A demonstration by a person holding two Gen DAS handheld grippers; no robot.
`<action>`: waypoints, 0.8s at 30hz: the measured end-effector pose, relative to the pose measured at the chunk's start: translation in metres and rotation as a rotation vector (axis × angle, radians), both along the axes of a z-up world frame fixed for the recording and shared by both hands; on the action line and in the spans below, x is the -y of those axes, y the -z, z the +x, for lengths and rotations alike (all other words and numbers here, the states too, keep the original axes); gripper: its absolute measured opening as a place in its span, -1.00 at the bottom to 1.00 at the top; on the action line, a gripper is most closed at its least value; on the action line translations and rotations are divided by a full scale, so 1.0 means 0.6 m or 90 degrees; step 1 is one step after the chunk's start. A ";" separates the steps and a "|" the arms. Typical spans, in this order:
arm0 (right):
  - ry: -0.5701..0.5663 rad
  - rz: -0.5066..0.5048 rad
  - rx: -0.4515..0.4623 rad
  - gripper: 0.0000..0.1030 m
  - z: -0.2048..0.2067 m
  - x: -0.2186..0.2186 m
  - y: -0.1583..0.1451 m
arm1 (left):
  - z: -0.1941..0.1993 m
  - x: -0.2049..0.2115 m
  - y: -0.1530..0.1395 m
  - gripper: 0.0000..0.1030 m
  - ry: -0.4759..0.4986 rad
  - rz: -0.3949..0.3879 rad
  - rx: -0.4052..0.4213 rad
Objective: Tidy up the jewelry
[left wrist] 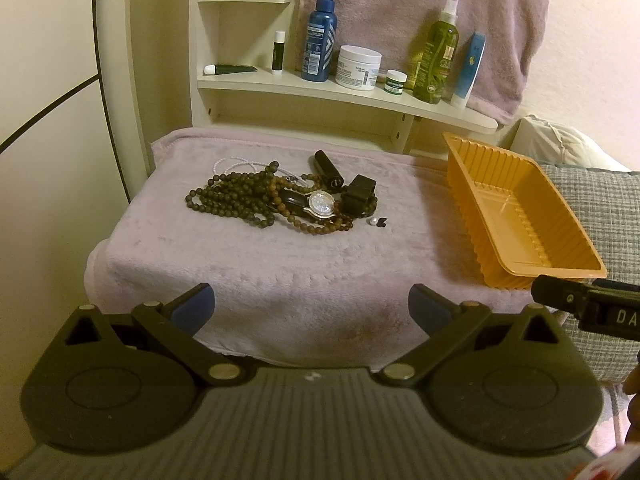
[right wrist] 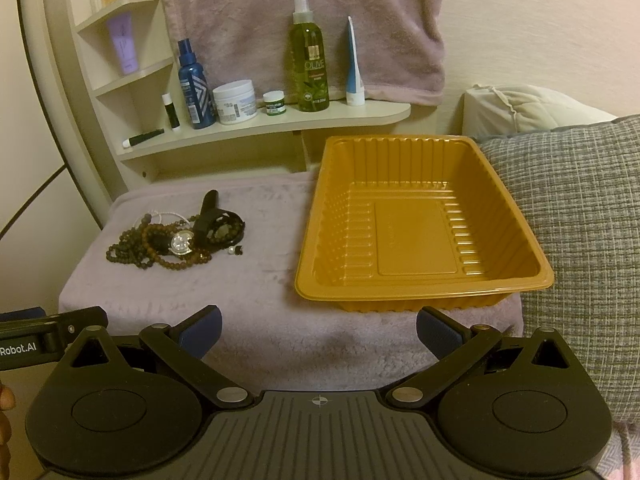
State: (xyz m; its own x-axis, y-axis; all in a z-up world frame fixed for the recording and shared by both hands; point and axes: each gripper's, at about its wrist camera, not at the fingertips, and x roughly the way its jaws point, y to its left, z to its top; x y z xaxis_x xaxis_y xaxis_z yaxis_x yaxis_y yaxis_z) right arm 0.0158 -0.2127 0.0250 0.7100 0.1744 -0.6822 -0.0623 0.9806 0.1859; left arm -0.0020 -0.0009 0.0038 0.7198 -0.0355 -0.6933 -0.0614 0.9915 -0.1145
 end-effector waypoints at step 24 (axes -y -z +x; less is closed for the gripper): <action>0.001 0.001 0.001 0.99 -0.001 0.000 -0.001 | -0.003 0.002 0.001 0.98 0.001 -0.003 0.001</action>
State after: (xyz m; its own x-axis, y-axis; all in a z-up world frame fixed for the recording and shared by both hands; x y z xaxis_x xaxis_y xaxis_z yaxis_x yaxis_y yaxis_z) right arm 0.0150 -0.2129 0.0255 0.7113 0.1738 -0.6810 -0.0605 0.9805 0.1871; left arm -0.0036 -0.0020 0.0033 0.7212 -0.0401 -0.6915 -0.0588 0.9912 -0.1188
